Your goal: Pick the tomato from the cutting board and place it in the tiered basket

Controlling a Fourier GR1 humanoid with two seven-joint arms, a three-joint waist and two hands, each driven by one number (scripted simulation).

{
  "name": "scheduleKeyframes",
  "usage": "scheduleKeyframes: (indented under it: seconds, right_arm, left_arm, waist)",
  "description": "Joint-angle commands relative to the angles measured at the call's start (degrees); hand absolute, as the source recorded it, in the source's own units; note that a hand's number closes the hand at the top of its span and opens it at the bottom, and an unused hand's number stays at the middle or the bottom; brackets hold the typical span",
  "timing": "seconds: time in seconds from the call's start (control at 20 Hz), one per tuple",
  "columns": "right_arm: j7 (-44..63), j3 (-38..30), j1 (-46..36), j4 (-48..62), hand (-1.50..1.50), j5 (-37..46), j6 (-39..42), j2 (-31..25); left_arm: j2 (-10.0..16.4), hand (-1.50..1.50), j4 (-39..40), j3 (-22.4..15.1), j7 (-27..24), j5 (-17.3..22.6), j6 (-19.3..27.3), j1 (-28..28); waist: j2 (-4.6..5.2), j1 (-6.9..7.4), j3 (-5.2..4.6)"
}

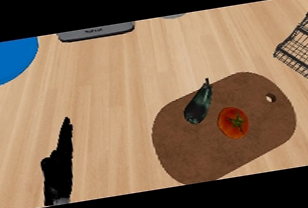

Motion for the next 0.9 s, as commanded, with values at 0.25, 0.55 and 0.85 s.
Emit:
scheduleKeyframes:
  seconds: [0.25,0.55,0.85]
  right_arm:
    - [12.10,12.47,-6.16,2.79,-1.50,19.65,1.69,4.79]
    - [19.92,19.01,-11.93,6.29,-1.50,24.44,7.14,10.07]
    - [17.77,20.19,-9.18,6.46,-1.50,26.99,7.96,13.82]
  left_arm:
    - [0.33,0.00,3.50,2.83,0.45,1.58,-4.05,-1.09]
    - [-0.26,0.00,2.20,3.21,2.77,0.19,-3.80,-2.23]
    - [-2.86,0.00,-2.01,1.91,4.19,-2.58,-2.36,1.41]
  waist:
    - [0.31,0.31,-0.20]
    - [0.29,0.45,-0.17]
    - [0.20,0.10,-0.14]
